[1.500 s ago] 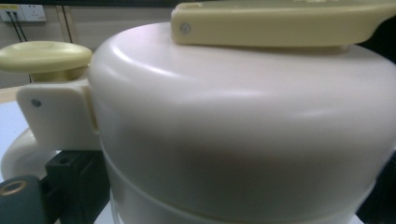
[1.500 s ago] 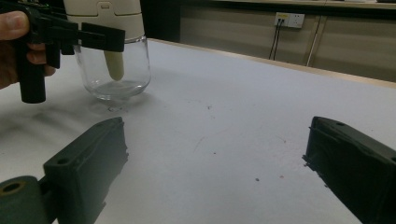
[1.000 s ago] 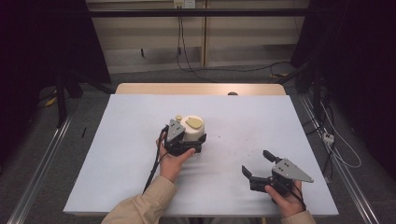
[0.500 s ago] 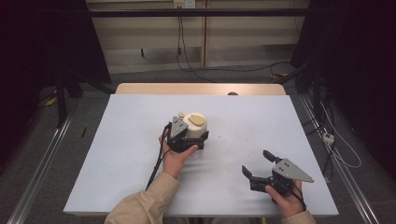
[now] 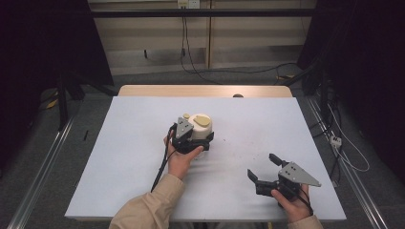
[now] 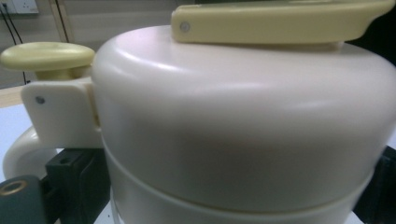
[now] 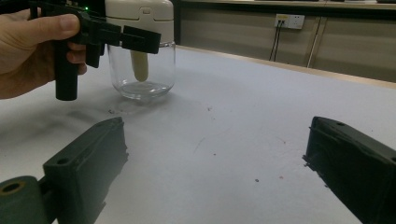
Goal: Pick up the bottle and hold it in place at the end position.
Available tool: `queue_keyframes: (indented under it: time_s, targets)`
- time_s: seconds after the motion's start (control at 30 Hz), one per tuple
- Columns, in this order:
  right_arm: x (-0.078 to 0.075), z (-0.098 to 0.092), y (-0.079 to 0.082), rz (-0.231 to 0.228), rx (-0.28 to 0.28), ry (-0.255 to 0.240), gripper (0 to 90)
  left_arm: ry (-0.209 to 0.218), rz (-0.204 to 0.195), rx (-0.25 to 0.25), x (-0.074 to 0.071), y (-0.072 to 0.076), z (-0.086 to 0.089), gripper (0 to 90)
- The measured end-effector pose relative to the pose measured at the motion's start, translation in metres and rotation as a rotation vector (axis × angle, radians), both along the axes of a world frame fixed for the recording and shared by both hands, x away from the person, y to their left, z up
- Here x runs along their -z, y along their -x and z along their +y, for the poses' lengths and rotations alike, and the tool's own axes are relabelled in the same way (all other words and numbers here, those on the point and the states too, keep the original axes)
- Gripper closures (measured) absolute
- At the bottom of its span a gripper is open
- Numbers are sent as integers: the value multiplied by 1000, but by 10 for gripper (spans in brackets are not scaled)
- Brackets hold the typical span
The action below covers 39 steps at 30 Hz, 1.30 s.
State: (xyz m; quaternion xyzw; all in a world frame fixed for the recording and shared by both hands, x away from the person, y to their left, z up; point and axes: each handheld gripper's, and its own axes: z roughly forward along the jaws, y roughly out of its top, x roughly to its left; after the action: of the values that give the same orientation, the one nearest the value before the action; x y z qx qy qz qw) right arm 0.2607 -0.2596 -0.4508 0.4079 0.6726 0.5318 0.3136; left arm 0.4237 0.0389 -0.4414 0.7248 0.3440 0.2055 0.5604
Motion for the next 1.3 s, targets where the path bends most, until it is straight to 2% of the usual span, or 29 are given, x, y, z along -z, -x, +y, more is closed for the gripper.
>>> queue_keyframes:
  time_s: [0.5,0.77,0.93,1.3]
  targets:
    - [0,0,0,0,-5,-6,45,-7,-10,-9,-3,-6,-4,54]
    - [0,0,0,0,-6,-6,44,-15,-7,-14,0,-8,-5,54]
    - [0,0,0,1,-10,-4,44,-2,5,-21,2,-9,-6,54]
    - [0,0,0,0,-11,-4,44,-11,3,-34,4,-13,-5,54]
